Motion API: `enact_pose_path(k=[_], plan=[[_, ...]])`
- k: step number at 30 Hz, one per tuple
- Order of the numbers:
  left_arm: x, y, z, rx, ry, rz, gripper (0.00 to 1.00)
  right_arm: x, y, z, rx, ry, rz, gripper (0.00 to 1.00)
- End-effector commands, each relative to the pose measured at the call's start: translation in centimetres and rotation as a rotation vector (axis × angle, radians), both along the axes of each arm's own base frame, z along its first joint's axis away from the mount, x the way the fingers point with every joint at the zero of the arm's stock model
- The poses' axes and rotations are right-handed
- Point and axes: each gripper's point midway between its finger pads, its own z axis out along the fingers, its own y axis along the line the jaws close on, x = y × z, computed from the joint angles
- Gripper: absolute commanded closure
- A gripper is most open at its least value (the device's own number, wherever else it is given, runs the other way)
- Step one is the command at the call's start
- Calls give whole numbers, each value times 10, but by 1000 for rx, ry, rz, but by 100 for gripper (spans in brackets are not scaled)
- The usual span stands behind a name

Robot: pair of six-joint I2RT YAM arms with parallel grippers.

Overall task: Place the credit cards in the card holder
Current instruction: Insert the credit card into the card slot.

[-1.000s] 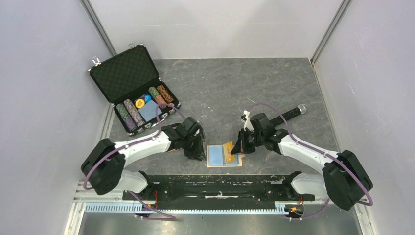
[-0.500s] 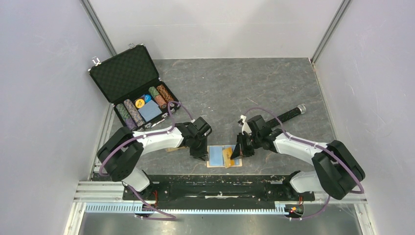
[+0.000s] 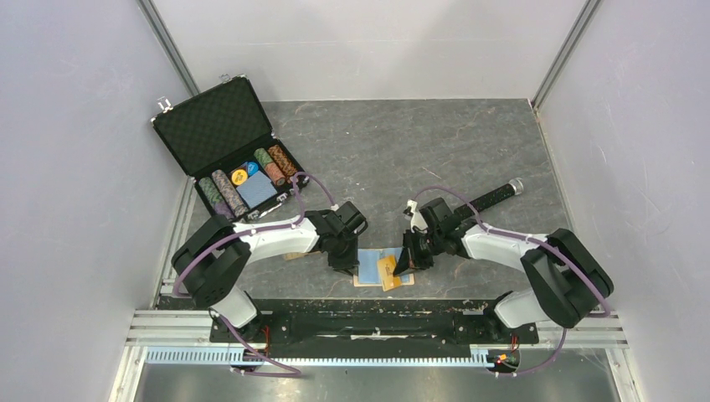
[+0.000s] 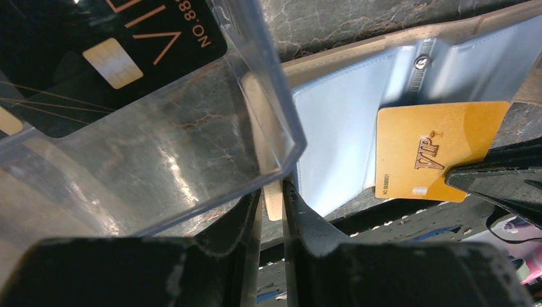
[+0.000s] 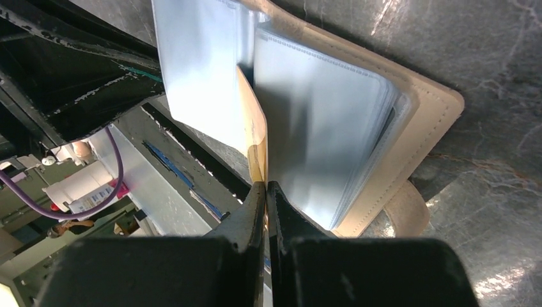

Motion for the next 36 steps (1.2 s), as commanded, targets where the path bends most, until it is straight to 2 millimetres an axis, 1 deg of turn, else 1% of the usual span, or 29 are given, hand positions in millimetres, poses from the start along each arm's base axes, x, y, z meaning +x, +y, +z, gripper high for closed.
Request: enact_pose_path(k=[1, 11, 16, 19, 27, 36], plan=[[0, 3, -9, 45, 8, 16, 76, 9, 1, -2, -22, -31, 28, 100], [-2, 6, -14, 67, 18, 9, 79, 29, 7, -3, -55, -61, 25, 100], [-3, 8, -15, 73, 21, 14, 81, 36, 4, -8, -93, -76, 13, 100], [-4, 9, -16, 77, 24, 19, 81, 34, 0, -12, -108, -75, -9, 100], [-4, 8, -16, 75, 25, 24, 82, 33, 0, -20, -81, -81, -76, 100], [-5, 7, -17, 77, 29, 24, 83, 27, 5, -27, -62, -76, -109, 100]])
